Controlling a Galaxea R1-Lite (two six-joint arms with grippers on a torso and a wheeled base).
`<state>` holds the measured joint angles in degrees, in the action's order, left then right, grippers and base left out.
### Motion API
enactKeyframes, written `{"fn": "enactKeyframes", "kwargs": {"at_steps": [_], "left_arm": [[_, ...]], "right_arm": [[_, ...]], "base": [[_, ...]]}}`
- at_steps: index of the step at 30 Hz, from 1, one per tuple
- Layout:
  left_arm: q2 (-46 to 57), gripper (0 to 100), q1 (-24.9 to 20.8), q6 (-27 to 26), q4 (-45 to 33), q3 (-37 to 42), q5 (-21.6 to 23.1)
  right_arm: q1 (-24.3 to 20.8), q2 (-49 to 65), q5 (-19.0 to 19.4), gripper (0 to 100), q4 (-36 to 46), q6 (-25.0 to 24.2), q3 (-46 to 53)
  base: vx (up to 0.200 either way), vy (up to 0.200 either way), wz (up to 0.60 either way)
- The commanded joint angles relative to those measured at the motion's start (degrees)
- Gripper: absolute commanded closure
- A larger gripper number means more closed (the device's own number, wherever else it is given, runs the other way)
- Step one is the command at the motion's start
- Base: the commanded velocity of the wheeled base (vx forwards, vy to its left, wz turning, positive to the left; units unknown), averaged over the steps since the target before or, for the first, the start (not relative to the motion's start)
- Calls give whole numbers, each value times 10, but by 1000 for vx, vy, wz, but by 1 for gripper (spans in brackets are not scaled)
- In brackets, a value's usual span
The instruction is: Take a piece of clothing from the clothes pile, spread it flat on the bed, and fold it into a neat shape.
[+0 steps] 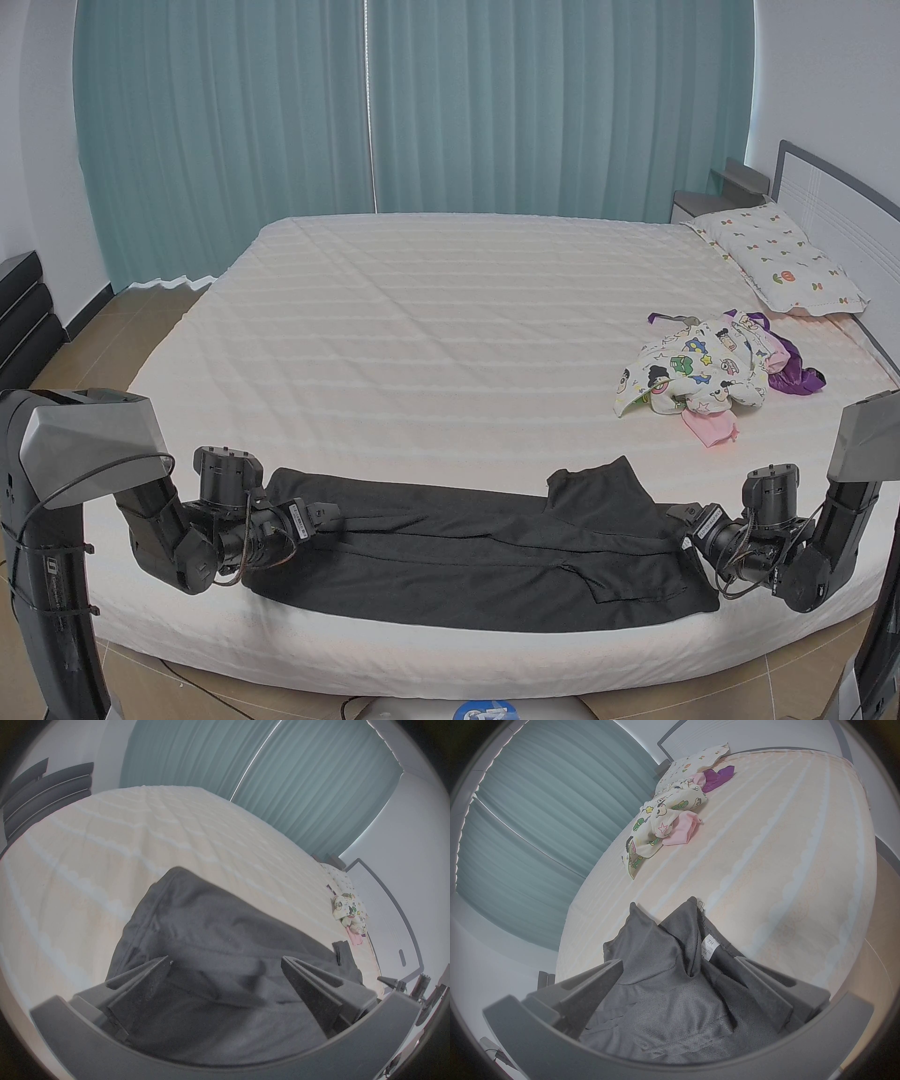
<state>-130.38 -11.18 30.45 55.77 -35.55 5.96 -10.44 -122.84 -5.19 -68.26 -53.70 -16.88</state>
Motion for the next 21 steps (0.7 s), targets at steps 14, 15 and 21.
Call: {"fn": "enactKeyframes", "kwargs": {"at_steps": [14, 15, 21], "left_arm": [[73, 0, -1, 4, 1, -1, -30], [71, 0, -3, 5, 1, -10, -43], [16, 0, -39, 65, -2, -74, -79]], "right_arm": [[0, 1, 0, 0, 0, 0, 0], [0, 1, 0, 0, 0, 0, 0], [-1, 0, 0, 0, 0, 1, 0]], "base": [[0, 0, 0], [0, 0, 0], [0, 0, 0]]}}
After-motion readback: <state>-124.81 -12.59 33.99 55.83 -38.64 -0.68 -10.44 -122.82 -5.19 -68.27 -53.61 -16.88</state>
